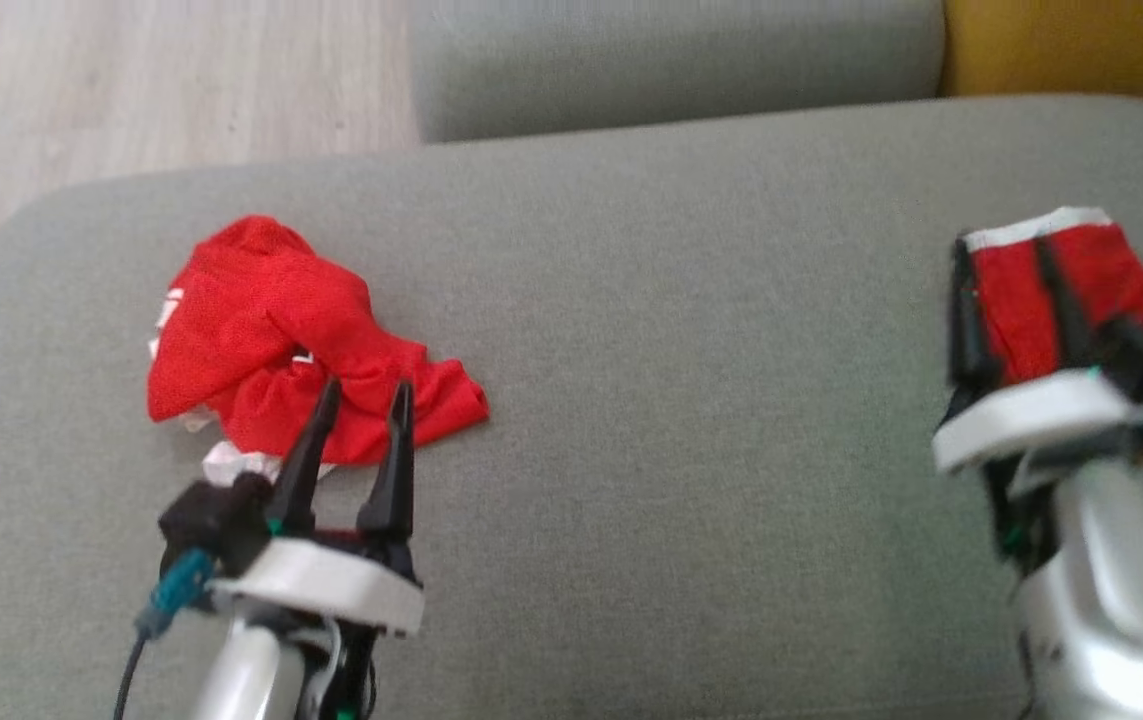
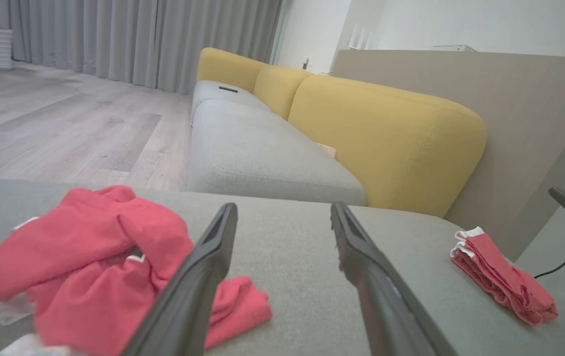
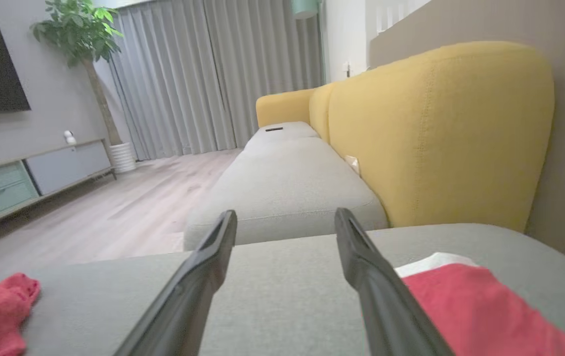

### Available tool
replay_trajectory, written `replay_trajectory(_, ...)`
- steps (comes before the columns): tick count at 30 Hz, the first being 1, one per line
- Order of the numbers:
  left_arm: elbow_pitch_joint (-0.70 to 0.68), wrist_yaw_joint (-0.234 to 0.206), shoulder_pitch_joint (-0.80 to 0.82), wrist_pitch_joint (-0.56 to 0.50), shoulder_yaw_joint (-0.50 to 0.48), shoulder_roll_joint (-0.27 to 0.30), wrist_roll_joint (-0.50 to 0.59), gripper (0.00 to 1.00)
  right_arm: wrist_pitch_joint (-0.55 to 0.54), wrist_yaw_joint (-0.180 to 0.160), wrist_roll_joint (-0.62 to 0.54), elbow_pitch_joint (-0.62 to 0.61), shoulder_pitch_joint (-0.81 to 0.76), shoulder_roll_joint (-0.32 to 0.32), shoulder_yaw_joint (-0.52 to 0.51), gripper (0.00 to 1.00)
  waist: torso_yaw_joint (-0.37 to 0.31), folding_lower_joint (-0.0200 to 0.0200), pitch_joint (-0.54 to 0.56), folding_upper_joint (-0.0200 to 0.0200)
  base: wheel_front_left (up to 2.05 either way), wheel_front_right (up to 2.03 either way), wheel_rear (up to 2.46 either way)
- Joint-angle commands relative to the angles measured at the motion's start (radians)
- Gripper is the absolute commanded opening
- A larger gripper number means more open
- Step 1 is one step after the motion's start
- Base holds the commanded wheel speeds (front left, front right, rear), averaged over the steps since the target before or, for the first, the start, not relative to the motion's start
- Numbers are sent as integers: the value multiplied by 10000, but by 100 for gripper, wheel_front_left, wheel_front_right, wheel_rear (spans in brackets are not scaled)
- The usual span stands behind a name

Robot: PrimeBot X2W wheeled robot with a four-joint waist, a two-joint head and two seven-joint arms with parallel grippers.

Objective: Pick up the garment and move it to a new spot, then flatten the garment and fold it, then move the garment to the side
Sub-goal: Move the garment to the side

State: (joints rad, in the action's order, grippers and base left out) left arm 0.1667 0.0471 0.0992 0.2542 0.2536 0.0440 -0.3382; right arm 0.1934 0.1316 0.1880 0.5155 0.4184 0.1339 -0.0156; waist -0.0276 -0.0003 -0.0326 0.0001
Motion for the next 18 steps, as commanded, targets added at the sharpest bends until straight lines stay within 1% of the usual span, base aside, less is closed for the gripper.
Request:
replay_trajectory(1,-343,-31,73,76,-403,62,-12,100,164,-9,79,-710,-335,-314,159,100,98,3,278,-1,0,0,0)
replay_trajectory(5,-405,-17,-287,76,-478,62,-36,100,289,-9,175,-1419,-1434,-698,229,100,165,3,399,-1,0,0,0)
replay_trajectory(11,-467,15,-533,76,-531,62,-17,100,432,-9,310,-1829,-2492,-826,266,100,192,3,489,-1,0,0,0)
replay_trajectory(12,-492,7,-588,76,-593,62,-27,100,474,-9,546,-1877,-2683,-831,307,100,182,3,519,-1,0,0,0)
replay_trajectory(18,-583,-43,-749,76,-749,62,-27,100,559,-9,786,-1947,-2904,-834,486,100,90,3,575,-1,0,0,0)
